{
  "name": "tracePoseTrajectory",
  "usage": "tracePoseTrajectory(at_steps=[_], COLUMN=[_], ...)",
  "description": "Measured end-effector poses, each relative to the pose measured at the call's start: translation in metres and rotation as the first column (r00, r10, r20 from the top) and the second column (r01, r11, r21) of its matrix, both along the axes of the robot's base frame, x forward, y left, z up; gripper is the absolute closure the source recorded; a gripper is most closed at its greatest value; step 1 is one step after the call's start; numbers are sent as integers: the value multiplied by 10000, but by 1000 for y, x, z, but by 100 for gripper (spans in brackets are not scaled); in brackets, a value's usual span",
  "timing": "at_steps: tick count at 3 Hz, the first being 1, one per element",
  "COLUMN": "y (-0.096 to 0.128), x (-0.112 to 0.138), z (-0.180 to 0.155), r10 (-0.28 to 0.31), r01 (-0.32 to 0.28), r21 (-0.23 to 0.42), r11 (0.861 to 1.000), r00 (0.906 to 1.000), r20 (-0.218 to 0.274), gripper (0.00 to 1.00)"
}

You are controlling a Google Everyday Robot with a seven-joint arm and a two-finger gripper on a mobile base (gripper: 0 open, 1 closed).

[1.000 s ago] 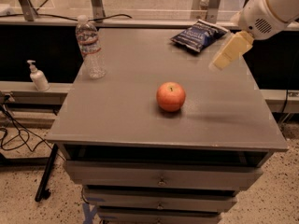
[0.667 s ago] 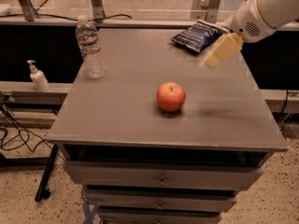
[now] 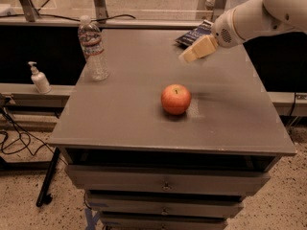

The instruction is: Move blue chip bag near apple

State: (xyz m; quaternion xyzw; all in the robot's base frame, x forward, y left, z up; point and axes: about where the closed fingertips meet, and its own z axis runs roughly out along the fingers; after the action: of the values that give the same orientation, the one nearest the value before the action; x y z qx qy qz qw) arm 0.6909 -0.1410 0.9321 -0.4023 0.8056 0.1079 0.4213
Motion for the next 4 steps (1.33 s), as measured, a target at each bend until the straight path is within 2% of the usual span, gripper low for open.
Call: tracePoseTrajectory(at_steps=[1,2,3,4], y=[4,-4,-17,-28], x=[24,58,96,129], z=[-19,-29,-28,-27], r10=[-1058,-2198,-3037,-3260], r01=[1043,2063,2551,2433], r21=[1074,2615,4274,4782], r11=[9887,9429,8674,8439], r00=[9944,9753,9515,9404], r20=[84,230,485,969], gripper=[0,0,0,0])
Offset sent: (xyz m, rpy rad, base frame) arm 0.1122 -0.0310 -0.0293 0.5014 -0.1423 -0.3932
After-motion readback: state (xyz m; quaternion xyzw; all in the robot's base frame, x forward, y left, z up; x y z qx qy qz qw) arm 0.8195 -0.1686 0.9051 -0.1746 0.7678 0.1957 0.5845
